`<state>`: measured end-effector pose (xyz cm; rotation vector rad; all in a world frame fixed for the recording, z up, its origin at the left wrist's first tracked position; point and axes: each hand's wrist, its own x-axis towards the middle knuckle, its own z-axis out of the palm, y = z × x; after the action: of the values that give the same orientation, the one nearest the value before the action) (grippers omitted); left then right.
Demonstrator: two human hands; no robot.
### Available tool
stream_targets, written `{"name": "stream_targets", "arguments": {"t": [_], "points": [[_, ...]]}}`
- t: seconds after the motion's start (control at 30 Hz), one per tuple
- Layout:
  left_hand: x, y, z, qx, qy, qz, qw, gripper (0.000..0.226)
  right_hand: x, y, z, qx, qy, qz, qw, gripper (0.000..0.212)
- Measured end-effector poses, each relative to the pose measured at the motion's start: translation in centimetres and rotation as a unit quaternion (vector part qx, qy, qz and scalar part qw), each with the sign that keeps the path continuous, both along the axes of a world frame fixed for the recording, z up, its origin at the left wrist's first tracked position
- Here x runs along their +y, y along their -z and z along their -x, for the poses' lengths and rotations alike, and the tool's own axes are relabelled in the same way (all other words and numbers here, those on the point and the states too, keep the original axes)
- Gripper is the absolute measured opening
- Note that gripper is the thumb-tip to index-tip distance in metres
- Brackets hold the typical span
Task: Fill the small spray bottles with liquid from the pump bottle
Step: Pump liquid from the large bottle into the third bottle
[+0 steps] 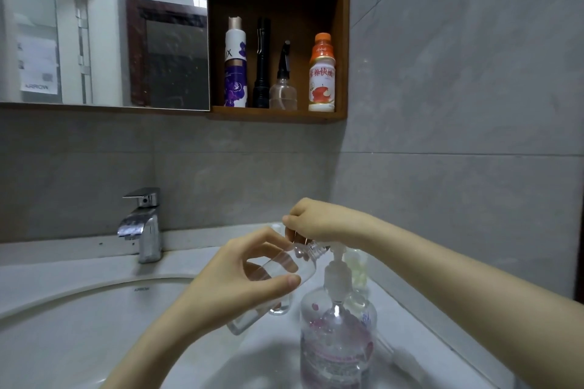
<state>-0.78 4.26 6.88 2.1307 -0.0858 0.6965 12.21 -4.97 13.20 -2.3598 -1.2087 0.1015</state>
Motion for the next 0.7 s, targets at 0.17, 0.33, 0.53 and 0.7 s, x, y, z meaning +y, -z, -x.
{"name": "stream_targets", "arguments": {"t": [0.17,0.33,0.53,0.7], "points": [[-0.1,-0.1,0.0,-0.009,0.011,0.002,1.000,0.035,-0.1,0.2,-0.2,-0.001,0.009,-0.003,1.000,0.038],[0.3,-0.1,-0.1,-0.007,0.008,0.003,1.000,0.037,0.3,0.3,-0.2,0.005,0.022,-0.006,1.000,0.035],[0.2,0.3,-0.3,0.017,0.025,0.002,1.000,0.033,-0.1,1.4,0.0,0.011,0.043,0.006,0.999,0.032],[-0.1,0.7,-0.5,0.005,0.018,0.016,1.000,0.034,-0.4,1.4,-0.3,0.010,0.040,-0.046,0.998,0.035]]}}
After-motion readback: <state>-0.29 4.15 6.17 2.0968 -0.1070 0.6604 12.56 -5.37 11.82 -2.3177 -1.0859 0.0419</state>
